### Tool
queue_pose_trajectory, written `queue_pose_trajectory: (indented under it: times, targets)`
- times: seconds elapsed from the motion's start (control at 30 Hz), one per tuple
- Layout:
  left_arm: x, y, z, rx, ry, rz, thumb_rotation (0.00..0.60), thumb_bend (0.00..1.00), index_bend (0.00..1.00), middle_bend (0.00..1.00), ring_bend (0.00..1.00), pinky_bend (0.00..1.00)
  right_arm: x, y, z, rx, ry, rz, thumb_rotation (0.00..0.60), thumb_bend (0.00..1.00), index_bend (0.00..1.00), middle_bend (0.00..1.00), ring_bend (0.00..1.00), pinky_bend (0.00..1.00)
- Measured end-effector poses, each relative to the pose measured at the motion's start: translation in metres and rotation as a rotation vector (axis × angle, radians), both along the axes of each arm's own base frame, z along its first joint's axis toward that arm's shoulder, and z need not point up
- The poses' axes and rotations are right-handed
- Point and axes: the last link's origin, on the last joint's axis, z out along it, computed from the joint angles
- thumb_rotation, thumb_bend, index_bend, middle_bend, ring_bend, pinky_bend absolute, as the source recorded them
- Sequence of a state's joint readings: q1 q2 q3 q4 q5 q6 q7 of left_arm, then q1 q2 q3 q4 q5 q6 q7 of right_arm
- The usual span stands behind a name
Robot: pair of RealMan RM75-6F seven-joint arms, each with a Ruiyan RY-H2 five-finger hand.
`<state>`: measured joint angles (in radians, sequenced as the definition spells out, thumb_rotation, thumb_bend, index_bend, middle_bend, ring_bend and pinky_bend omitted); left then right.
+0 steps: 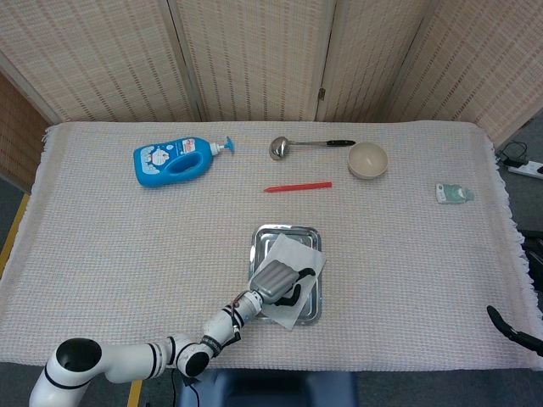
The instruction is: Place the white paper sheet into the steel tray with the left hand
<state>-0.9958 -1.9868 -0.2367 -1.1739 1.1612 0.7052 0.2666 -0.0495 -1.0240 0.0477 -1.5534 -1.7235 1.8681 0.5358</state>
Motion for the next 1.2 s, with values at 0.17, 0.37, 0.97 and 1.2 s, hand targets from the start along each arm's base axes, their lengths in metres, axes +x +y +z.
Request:
queue_pose_trajectory:
  times: [0.17,0.37,0.97,1.2]
  targets:
    - [-0.006,0.003,-0.004,0.006,0.018,-0.003,0.359,0.83,0.23,1.00,1.00,1.00,0.000,-0.001,-0.001,0.003,0.004,0.001,0.600,0.32,0.00,0.00,0.00,0.00]
    - [-0.013,0.007,-0.008,0.015,0.039,0.006,0.361,0.84,0.22,1.00,1.00,1.00,0.000,-0.002,0.000,-0.002,0.004,-0.002,0.600,0.32,0.00,0.00,0.00,0.00]
    - [-0.018,0.014,-0.008,0.088,0.083,0.022,0.360,0.85,0.22,1.00,1.00,1.00,0.001,0.004,0.005,-0.016,-0.012,0.013,0.600,0.32,0.00,0.00,0.00,0.00]
    - [-0.020,0.018,-0.007,0.100,0.107,0.054,0.359,0.85,0.23,1.00,1.00,1.00,0.000,0.004,0.005,-0.016,-0.009,0.014,0.600,0.33,0.00,0.00,0.00,0.00]
